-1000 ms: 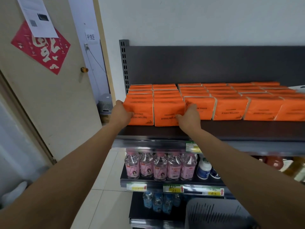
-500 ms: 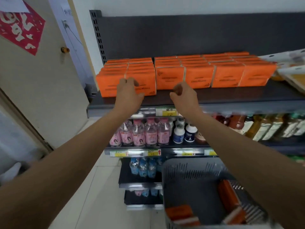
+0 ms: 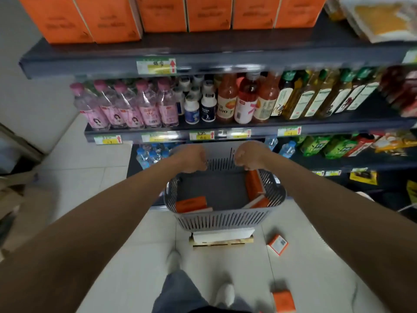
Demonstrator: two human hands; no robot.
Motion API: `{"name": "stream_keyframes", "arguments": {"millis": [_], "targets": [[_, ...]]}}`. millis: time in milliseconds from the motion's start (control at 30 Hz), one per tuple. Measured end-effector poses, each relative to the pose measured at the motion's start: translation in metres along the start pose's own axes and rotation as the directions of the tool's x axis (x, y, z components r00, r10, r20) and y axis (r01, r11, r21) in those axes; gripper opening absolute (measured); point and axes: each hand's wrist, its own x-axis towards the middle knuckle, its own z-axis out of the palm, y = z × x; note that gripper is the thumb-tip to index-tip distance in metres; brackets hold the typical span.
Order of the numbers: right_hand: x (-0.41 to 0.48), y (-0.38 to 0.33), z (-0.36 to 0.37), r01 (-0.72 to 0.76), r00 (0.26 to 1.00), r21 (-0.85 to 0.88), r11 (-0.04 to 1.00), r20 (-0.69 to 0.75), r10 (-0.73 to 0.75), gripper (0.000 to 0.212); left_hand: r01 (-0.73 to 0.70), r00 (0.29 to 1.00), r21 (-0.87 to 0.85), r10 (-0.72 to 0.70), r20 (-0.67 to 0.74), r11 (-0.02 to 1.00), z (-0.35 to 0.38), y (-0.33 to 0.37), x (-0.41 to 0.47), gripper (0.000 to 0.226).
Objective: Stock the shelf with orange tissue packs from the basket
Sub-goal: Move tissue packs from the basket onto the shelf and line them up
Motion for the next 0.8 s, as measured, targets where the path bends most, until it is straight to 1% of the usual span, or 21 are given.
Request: {"name": "stream_keyframes", "arguments": {"millis": [67,133,167,233,267,333,367,400,433,467,500,533,600,633,667,733,800], "targets": [[0.009,0.021,0.015,-0.048,0.998,-0.012,0.999,0.049,0.048,0.030,0.028,0.997,0.050,-0.031,0.064,0.998,0.022,-0.007,0.003,0.027],[0.020,0.039,0.030,-0.117,0.988,0.036,0.992,0.109,0.113,0.030,0.059,0.991,0.067,-0.066,0.112,0.996,0.038,-0.013,0.007,0.033],[0.027,0.047,0.038,-0.150,0.980,0.061,0.987,0.141,0.140,0.030,0.076,0.988,0.070,-0.084,0.131,0.995,0.045,-0.015,0.009,0.034],[0.039,0.060,0.052,-0.213,0.959,0.051,0.976,0.203,0.198,0.032,0.100,0.981,0.096,-0.114,0.157,0.990,0.059,-0.024,0.017,0.032],[0.045,0.066,0.059,-0.232,0.949,0.015,0.973,0.224,0.222,0.034,0.097,0.979,0.119,-0.117,0.169,0.988,0.067,-0.029,0.023,0.030],[0.057,0.078,0.072,-0.217,0.936,-0.111,0.970,0.260,0.239,0.040,0.106,0.962,0.147,-0.139,0.234,0.983,0.084,-0.040,0.037,0.021],[0.061,0.081,0.078,-0.204,0.931,-0.146,0.968,0.276,0.238,0.041,0.141,0.950,0.105,-0.164,0.265,0.985,0.093,-0.045,0.041,0.016],[0.065,0.084,0.082,-0.219,0.915,-0.130,0.967,0.318,0.250,0.044,0.136,0.936,0.158,-0.179,0.304,0.978,0.103,-0.053,0.048,0.015],[0.068,0.087,0.086,-0.246,0.892,-0.085,0.965,0.370,0.260,0.047,0.140,0.923,0.167,-0.190,0.334,0.976,0.111,-0.057,0.050,0.017],[0.072,0.090,0.090,-0.276,0.867,-0.049,0.960,0.418,0.270,0.049,0.158,0.911,0.129,-0.195,0.363,0.979,0.123,-0.063,0.051,0.021],[0.074,0.094,0.093,-0.309,0.842,-0.018,0.951,0.459,0.282,0.048,0.229,0.894,0.089,-0.246,0.374,0.969,0.135,-0.071,0.059,0.025],[0.077,0.099,0.097,-0.352,0.818,0.008,0.936,0.489,0.304,0.046,0.189,0.885,0.115,-0.220,0.410,0.975,0.146,-0.078,0.067,0.027],[0.083,0.108,0.105,-0.433,0.779,-0.003,0.901,0.501,0.376,0.043,0.100,0.895,0.193,-0.173,0.412,0.976,0.158,-0.086,0.078,0.030],[0.085,0.111,0.107,-0.457,0.767,-0.024,0.889,0.496,0.407,0.044,0.115,0.896,0.185,-0.183,0.404,0.976,0.160,-0.086,0.080,0.031],[0.088,0.115,0.110,-0.480,0.752,-0.029,0.877,0.501,0.428,0.045,0.099,0.894,0.205,-0.177,0.411,0.974,0.160,-0.085,0.081,0.030],[0.097,0.120,0.119,-0.507,0.747,-0.011,0.862,0.492,0.447,0.048,0.135,0.896,0.232,-0.219,0.386,0.963,0.158,-0.081,0.082,0.029],[0.104,0.119,0.125,-0.529,0.758,0.022,0.848,0.462,0.461,0.044,0.090,0.903,0.303,-0.206,0.378,0.949,0.161,-0.082,0.086,0.033]]}}
